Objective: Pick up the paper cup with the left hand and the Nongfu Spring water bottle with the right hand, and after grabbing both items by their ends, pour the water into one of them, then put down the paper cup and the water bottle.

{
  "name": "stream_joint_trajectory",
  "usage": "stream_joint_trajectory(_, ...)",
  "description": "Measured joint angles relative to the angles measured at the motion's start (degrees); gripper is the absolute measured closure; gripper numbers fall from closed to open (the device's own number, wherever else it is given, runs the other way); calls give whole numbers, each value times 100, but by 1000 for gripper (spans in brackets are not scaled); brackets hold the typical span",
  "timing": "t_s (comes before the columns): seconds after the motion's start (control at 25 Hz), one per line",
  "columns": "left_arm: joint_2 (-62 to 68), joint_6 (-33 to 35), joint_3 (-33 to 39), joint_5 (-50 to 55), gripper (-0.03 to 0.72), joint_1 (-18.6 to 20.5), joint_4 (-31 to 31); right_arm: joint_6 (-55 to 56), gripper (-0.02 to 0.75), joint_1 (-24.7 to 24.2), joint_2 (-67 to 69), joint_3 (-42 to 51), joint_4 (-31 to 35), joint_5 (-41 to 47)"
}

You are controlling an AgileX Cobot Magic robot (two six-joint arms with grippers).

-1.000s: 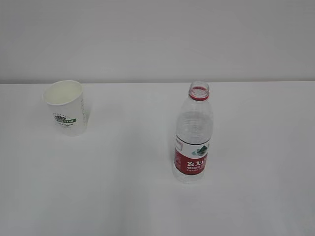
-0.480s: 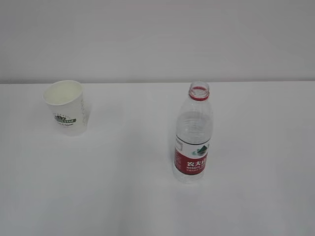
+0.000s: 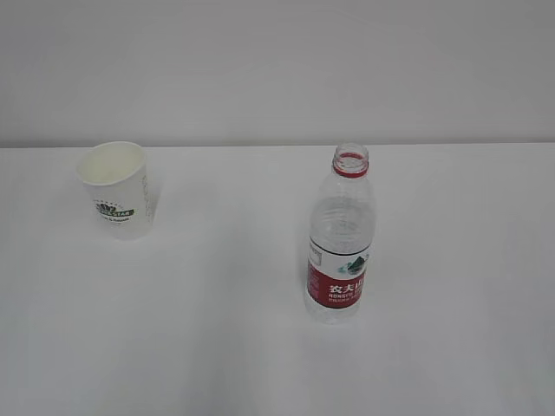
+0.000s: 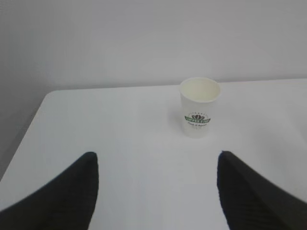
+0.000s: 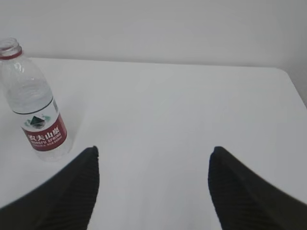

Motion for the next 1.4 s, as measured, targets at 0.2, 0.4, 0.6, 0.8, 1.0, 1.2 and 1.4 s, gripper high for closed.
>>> stream_joint_trajectory(0.2,0,0,0,-361,126,0,0,0,203,0,0,0,0,-423)
stream_joint_trajectory(0.4,0,0,0,-801,127,0,0,0,204,0,0,0,0,-861)
stream_joint_trajectory(0.6,0,0,0,-1321,127,0,0,0,204,0,0,0,0,-1405)
stream_joint_trajectory(0.8,0,0,0,-1855,127,0,33,0,203,0,0,0,0,-1949)
stream_joint_trajectory(1.0,0,0,0,-2385,127,0,201,0,203,0,0,0,-52,-2319)
stream_joint_trajectory(1.2,0,0,0,-2807,127,0,225,0,203,0,0,0,-143,-2697)
stream_joint_trajectory(1.4,0,0,0,-2865,127,0,77,0,204,0,0,0,-167,-2896)
